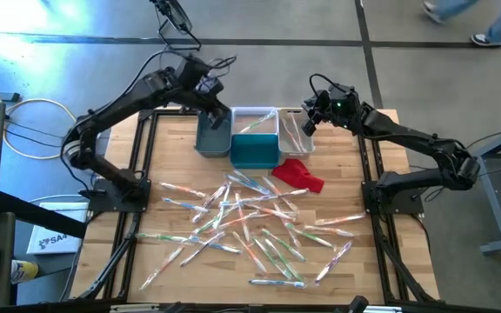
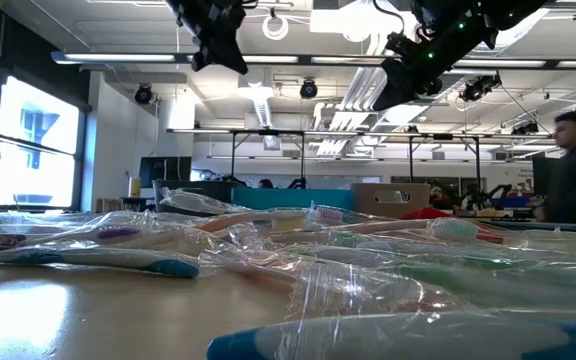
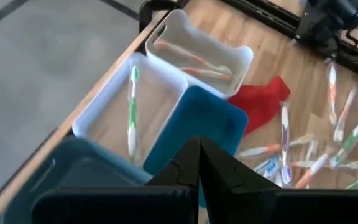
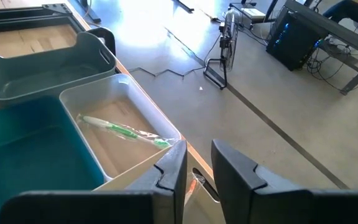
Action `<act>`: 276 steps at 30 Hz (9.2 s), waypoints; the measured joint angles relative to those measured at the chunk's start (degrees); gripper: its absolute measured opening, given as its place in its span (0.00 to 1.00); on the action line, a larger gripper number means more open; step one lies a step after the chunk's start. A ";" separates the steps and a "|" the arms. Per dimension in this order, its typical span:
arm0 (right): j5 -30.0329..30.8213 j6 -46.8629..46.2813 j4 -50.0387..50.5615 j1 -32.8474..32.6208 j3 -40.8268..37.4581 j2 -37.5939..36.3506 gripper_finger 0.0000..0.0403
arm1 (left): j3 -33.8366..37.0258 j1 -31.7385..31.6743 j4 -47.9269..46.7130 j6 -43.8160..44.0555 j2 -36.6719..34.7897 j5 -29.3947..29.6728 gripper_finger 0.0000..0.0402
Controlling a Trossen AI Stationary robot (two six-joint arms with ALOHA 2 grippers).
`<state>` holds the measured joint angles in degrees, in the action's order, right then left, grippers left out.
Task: Pick & Place Toothbrushes
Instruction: Put the blue toothbrush into the gray bin
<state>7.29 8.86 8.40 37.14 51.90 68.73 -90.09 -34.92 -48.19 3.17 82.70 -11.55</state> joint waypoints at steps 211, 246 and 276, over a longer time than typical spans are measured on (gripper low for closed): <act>-10.45 -5.64 1.01 -0.02 0.00 0.09 0.17 | 26.00 42.30 -6.36 32.03 -11.44 36.46 0.06; -10.23 -5.93 0.72 0.00 0.00 0.09 0.17 | 18.45 1.93 21.55 23.61 -8.06 36.56 0.06; -8.72 -10.67 -0.87 -0.02 0.00 0.09 0.17 | 18.47 -8.19 13.19 21.06 8.22 16.82 0.06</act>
<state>-1.43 -1.80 7.53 37.12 51.90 68.82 -71.61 -43.11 -35.00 24.23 90.92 5.27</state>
